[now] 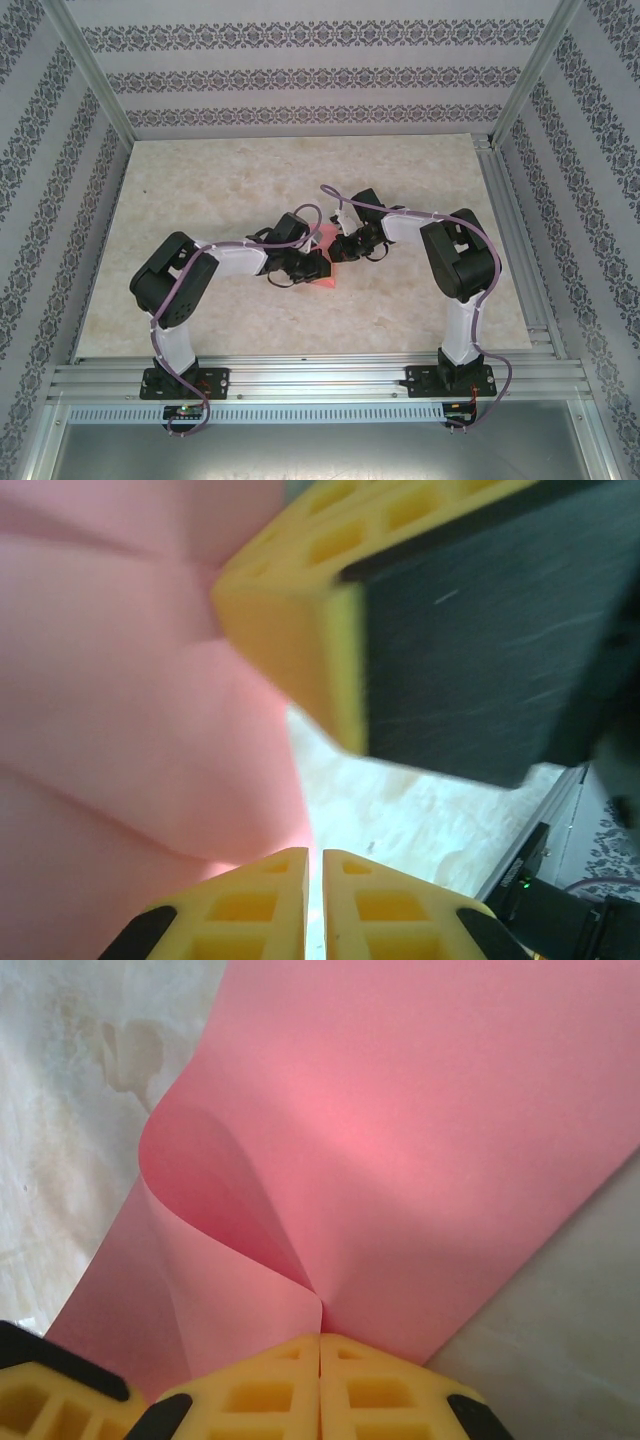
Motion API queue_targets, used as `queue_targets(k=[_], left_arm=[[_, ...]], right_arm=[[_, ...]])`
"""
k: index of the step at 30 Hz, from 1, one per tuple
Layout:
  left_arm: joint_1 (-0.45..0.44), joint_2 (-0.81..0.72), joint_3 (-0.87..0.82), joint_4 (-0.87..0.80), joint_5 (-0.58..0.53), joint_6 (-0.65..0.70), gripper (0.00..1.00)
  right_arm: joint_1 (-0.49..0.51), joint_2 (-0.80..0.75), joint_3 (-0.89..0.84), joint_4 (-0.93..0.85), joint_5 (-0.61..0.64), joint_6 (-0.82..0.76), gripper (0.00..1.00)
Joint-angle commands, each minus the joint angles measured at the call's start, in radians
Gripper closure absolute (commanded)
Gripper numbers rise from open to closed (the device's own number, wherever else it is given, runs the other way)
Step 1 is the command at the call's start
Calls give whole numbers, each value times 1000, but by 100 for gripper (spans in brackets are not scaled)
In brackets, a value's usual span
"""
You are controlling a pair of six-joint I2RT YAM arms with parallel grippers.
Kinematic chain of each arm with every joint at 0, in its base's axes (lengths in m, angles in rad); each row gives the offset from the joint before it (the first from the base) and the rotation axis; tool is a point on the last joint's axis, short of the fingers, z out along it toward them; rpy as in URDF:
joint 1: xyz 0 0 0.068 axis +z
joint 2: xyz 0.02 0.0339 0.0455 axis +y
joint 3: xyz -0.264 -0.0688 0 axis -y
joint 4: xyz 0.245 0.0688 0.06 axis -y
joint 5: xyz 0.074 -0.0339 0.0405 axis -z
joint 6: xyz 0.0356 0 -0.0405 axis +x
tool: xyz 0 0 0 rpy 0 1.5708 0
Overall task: Fold a paper plane with a square sheet of paper (pick it up from the middle)
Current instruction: Fold the triangle a second time at the center of the table.
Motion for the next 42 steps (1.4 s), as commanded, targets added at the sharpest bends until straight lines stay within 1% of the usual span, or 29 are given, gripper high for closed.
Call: queue_targets(k=[1, 4, 7, 15, 18, 30, 42], left_arm=[[-13, 36, -30, 24, -23, 7, 86], [-15, 39, -33, 47, -17, 2, 85], [-15, 28, -21, 34, -19, 6, 85], [-17, -75, -13, -2, -40, 16, 81], [-17, -92, -14, 10, -39, 16, 81], [-38, -4, -11, 105, 18, -18, 82], [-55, 76, -7, 129, 14, -18, 82]], right_arm=[[10, 40, 6, -4, 62, -22, 93], [11, 39, 6, -7, 65, -22, 93], [11, 36, 8, -11, 70, -23, 93], [14, 39, 15, -18, 73, -23, 93], [14, 40, 15, -18, 74, -25, 93], [14, 52, 21, -13, 73, -26, 93], [14, 63, 27, -25, 78, -31, 93]])
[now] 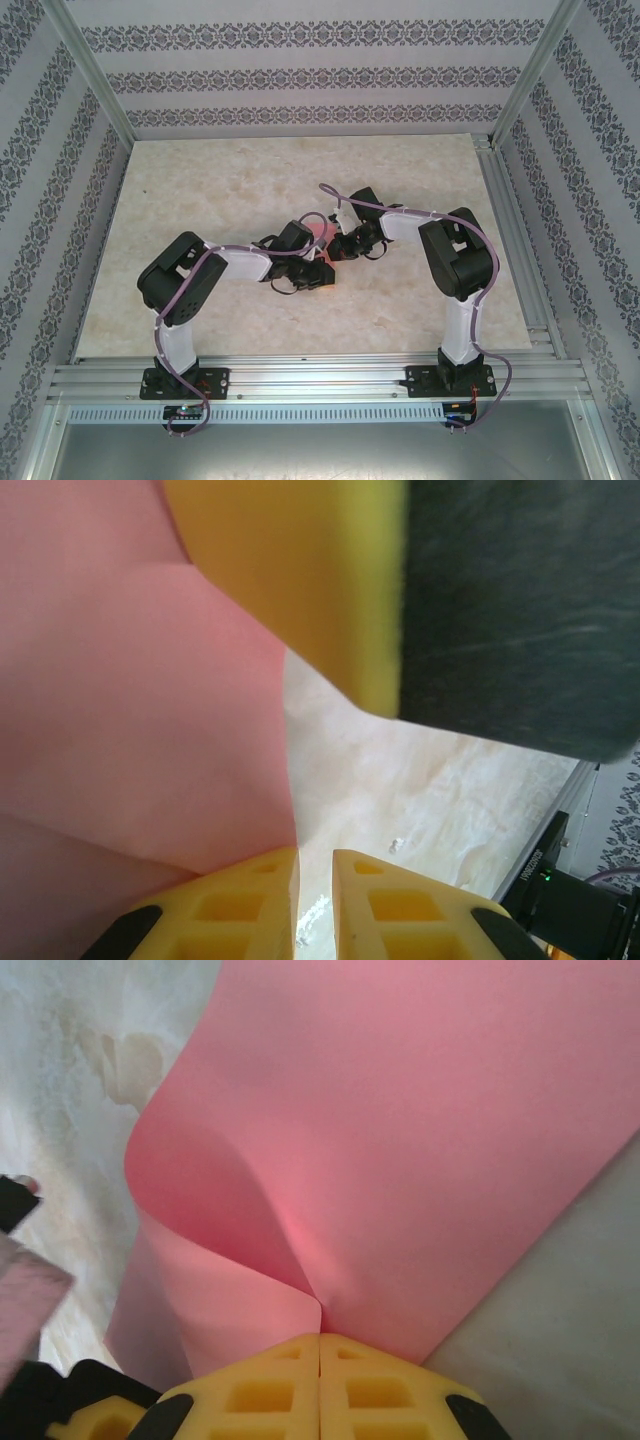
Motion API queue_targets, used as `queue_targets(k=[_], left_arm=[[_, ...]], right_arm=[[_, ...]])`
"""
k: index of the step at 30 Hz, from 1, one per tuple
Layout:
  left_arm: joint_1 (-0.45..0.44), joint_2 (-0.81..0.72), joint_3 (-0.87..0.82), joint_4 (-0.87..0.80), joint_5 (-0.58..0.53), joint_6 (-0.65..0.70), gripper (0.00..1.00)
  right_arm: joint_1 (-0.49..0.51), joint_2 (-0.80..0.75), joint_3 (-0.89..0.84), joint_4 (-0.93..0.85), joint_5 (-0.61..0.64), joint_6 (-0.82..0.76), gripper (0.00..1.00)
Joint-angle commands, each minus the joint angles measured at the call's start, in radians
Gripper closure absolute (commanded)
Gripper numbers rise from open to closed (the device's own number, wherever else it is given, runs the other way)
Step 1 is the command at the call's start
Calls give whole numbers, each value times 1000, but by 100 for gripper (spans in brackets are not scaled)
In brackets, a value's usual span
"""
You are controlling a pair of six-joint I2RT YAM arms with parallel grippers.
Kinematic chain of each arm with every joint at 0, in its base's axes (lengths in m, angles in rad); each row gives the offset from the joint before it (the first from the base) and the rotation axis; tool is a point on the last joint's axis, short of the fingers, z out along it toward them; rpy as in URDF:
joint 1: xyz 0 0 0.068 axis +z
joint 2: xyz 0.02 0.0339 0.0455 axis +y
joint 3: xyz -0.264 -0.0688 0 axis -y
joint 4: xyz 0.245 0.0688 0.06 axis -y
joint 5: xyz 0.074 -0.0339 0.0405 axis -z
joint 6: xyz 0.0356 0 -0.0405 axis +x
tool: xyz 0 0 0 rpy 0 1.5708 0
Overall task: Fold a paper plane with a square sheet of paper (pick it up from the middle)
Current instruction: Fold the triangle a second time at the center of the table.
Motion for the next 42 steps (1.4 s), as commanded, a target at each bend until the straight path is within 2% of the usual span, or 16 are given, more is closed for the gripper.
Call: queue_targets(k=[1, 7, 17, 42], left_arm=[[-20, 40, 17, 47, 13, -7, 82], [-27, 48, 21, 35, 1, 0, 81], [-27, -42, 54, -5, -11, 3, 80], [-57, 59, 87, -102, -59, 43, 81]], right_arm=[[9, 48, 2, -10, 72, -31, 93], [11, 49, 4, -17, 78, -36, 93], [11, 50, 8, -26, 94, -39, 93], [11, 61, 16, -42, 107, -45, 93]])
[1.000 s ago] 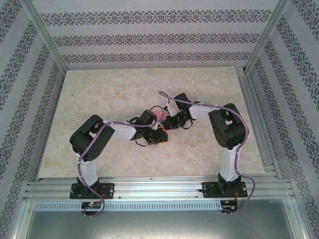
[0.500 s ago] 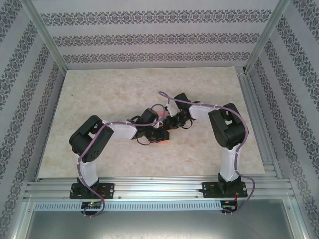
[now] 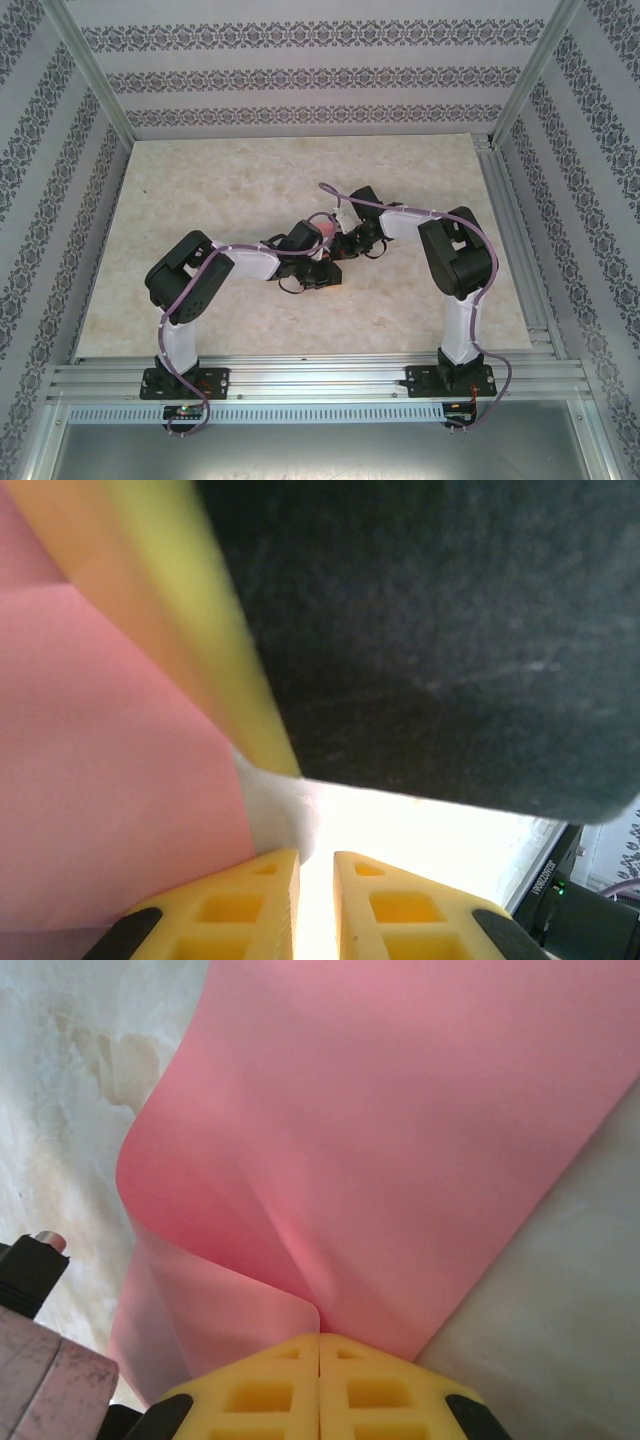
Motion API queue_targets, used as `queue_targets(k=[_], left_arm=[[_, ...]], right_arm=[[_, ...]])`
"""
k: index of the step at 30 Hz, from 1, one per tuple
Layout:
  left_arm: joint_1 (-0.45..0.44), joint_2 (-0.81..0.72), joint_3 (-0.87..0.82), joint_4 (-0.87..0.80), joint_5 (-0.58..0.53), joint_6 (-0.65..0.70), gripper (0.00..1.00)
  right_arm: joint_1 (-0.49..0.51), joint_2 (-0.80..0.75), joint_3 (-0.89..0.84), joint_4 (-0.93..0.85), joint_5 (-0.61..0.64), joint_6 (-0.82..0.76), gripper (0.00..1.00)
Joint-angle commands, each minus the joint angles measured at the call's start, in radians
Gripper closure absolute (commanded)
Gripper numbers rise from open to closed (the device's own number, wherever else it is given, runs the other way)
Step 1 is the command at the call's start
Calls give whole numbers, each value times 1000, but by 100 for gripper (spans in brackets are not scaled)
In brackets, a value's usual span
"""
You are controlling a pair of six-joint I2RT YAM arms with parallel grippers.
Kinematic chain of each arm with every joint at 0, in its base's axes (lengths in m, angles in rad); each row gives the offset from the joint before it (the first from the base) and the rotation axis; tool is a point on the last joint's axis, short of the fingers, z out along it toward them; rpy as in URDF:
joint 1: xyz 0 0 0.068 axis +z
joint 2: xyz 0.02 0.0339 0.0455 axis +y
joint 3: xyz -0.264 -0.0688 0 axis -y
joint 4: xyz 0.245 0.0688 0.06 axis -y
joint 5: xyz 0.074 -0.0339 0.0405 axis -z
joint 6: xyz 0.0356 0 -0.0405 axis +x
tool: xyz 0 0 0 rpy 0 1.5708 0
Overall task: Fold a paper plane with a square sheet of paper (pick it up from the middle)
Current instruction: Fold the triangle a second time at the center of the table.
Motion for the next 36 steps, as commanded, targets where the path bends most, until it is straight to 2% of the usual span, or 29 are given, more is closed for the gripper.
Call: queue_targets(k=[1, 5, 14, 21, 26, 29, 31, 36], left_arm=[[-19, 19, 22, -64, -18, 32, 81], [-19, -35, 36, -55, 4, 34, 81], [5, -164, 19, -80, -69, 74, 81], [15, -141, -3, -56, -62, 61, 82], [15, -147, -46, -65, -91, 68, 86], [20, -152, -99, 15, -95, 32, 88], [22, -139, -91, 41, -89, 17, 91], [23, -123, -64, 47, -90, 13, 92]], right_arm=[[11, 51, -2, -19, 108, -27, 93], [12, 52, 1, -22, 112, -28, 93], [13, 55, 0, -20, 106, -28, 93], [14, 54, 2, -19, 105, -27, 93], [14, 59, 4, -20, 101, -25, 93], [14, 58, 6, -20, 101, -22, 93], [15, 57, 7, -24, 100, -25, 93], [15, 55, 4, -27, 102, -27, 93]])
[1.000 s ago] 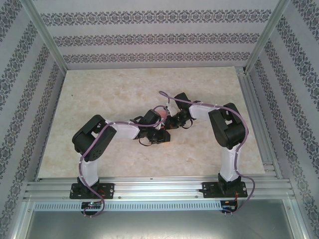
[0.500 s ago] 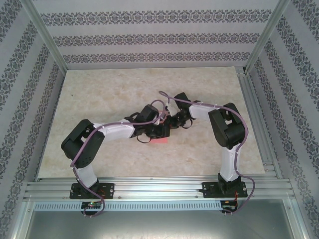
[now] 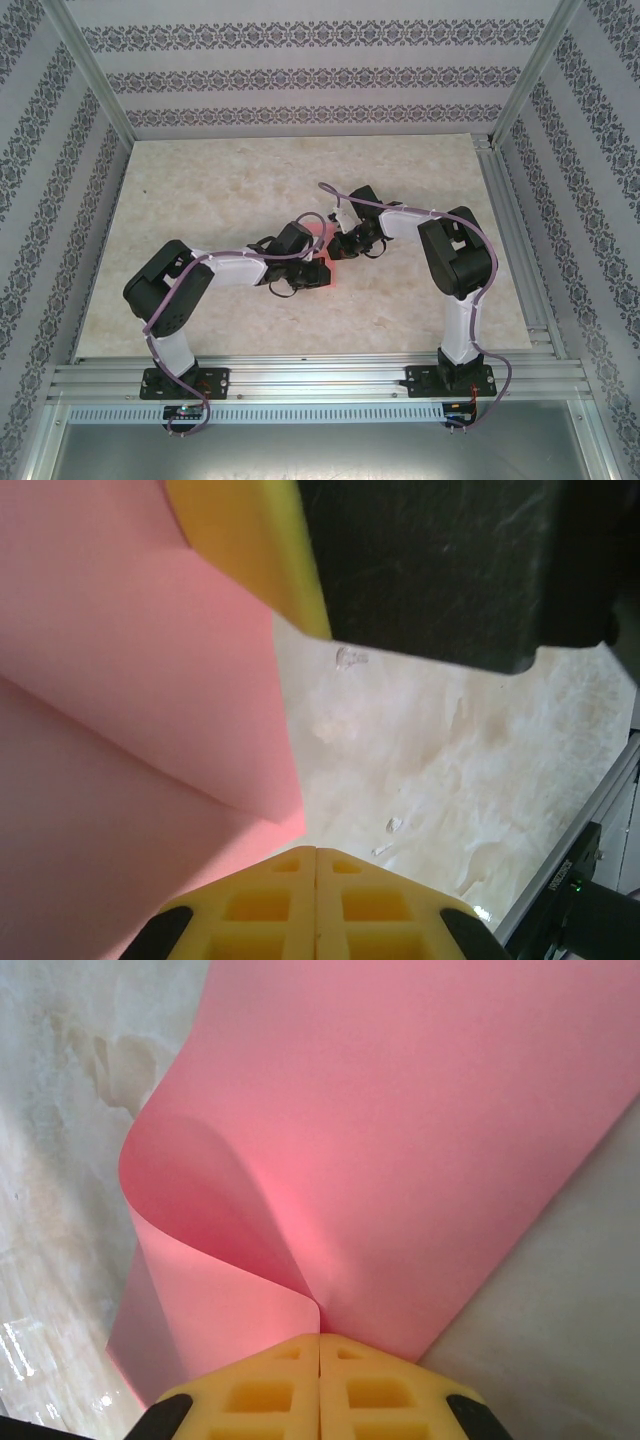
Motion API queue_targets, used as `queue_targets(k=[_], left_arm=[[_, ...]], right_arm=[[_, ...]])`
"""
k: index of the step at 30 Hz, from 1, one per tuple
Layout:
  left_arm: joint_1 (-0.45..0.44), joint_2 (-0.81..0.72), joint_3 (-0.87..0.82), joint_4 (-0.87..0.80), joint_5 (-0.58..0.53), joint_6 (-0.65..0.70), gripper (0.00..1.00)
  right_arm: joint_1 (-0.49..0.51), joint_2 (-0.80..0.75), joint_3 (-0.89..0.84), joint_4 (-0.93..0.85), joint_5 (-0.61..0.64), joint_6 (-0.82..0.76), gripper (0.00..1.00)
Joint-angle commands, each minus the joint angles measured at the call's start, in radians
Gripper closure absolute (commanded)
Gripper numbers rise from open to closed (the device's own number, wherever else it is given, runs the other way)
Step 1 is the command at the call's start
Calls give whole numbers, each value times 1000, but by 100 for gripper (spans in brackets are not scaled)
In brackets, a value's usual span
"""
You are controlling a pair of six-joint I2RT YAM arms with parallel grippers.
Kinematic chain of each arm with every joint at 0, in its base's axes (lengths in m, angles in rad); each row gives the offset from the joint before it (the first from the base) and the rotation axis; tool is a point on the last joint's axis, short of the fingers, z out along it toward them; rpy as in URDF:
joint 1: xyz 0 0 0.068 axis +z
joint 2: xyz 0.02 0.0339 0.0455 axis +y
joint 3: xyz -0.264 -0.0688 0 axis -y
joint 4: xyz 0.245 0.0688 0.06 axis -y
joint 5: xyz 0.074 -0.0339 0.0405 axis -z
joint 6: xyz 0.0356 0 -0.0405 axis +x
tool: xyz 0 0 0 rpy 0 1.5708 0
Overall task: Fold a paper plane with a square sheet of paper (pick it up from the middle)
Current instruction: Fold the triangle a second time at the center of the table.
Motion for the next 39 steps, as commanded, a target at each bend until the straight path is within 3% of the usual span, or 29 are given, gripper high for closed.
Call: queue_targets(k=[1, 15, 21, 28, 39], left_arm=[[10, 19, 29, 68, -15, -12, 92], [10, 103, 40, 21, -66, -11, 95], [10, 53, 47, 17, -47, -15, 94], [23, -5, 64, -39, -108, 14, 92], [27, 87, 63, -28, -138, -14, 93]], right_arm=[[14, 52, -5, -16, 95, -25, 93], [15, 57, -7, -14, 93, -26, 93], [15, 51, -3, -20, 96, -26, 93], [18, 58, 6, -21, 96, -20, 93], [21, 59, 4, -27, 104, -23, 93]])
